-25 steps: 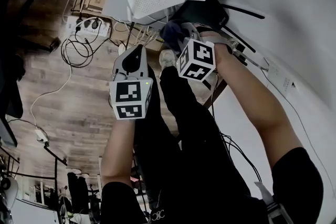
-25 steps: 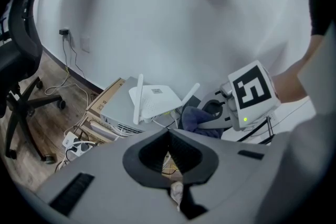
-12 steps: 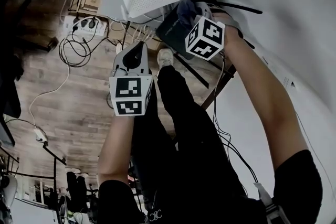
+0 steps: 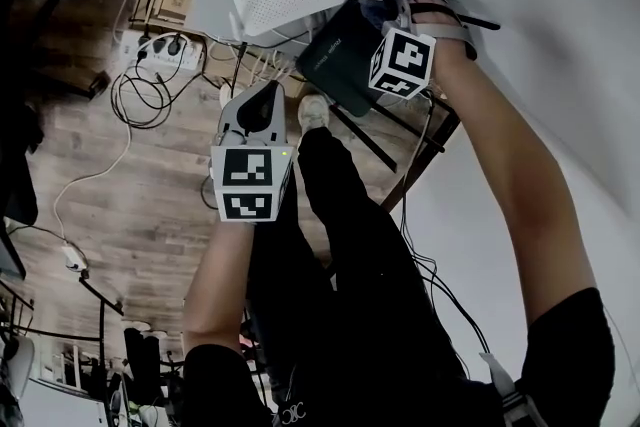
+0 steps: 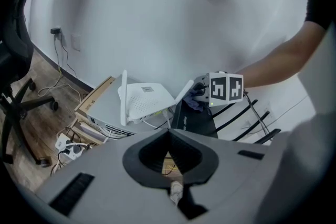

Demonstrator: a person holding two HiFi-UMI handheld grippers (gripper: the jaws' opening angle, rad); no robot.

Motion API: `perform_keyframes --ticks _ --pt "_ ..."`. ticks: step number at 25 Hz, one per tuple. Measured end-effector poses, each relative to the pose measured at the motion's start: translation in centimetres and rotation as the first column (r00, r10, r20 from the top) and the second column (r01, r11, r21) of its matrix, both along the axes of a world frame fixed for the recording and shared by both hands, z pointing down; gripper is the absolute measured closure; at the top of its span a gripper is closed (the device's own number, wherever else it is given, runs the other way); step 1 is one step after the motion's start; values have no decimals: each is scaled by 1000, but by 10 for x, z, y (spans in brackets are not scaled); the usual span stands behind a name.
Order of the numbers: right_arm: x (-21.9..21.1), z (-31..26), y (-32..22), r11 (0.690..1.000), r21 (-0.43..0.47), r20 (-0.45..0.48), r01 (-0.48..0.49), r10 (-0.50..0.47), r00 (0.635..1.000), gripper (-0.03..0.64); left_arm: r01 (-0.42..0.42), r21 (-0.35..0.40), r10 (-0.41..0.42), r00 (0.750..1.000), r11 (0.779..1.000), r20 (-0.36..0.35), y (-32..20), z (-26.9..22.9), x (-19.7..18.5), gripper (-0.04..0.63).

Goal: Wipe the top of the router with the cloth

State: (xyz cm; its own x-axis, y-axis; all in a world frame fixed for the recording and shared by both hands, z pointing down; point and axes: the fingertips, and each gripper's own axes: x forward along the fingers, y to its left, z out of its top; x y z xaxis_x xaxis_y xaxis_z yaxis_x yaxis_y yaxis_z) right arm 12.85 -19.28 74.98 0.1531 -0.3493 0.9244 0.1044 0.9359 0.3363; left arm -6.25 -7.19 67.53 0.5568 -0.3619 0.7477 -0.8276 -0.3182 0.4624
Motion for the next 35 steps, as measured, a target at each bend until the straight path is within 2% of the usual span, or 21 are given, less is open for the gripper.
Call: perform_keyframes --ticks 2,6,12,16,20,24,32,35 --pt "4 1 -5 1000 11 10 -28 28 1000 603 -2 -4 2 1000 1000 2 0 2 -1 598" --pt "7 2 -9 994 -23 84 -111 112 990 603 -5 -17 5 1000 1000 2 2 9 -1 598" --pt "6 3 -8 997 -21 104 -74 76 992 606 -23 -15 24 1000 1000 4 2 9 7 598" --pt "8 2 -8 990 -39 130 -132 136 982 606 -47 -19 47 999 999 8 6 9 14 598" --pt "9 4 -6 989 -56 99 -138 144 985 606 -64 -23 65 998 998 6 11 8 25 598" --pt "11 6 -6 978 -77 46 -191 195 980 606 -74 -25 74 997 997 0 14 8 35 598" --pt "23 5 7 969 -85 -70 -232 226 972 606 -71 -21 71 997 997 -2 20 7 44 598" --pt "29 7 19 973 -104 -111 -205 194 975 607 -57 -27 57 998 998 5 22 10 43 598"
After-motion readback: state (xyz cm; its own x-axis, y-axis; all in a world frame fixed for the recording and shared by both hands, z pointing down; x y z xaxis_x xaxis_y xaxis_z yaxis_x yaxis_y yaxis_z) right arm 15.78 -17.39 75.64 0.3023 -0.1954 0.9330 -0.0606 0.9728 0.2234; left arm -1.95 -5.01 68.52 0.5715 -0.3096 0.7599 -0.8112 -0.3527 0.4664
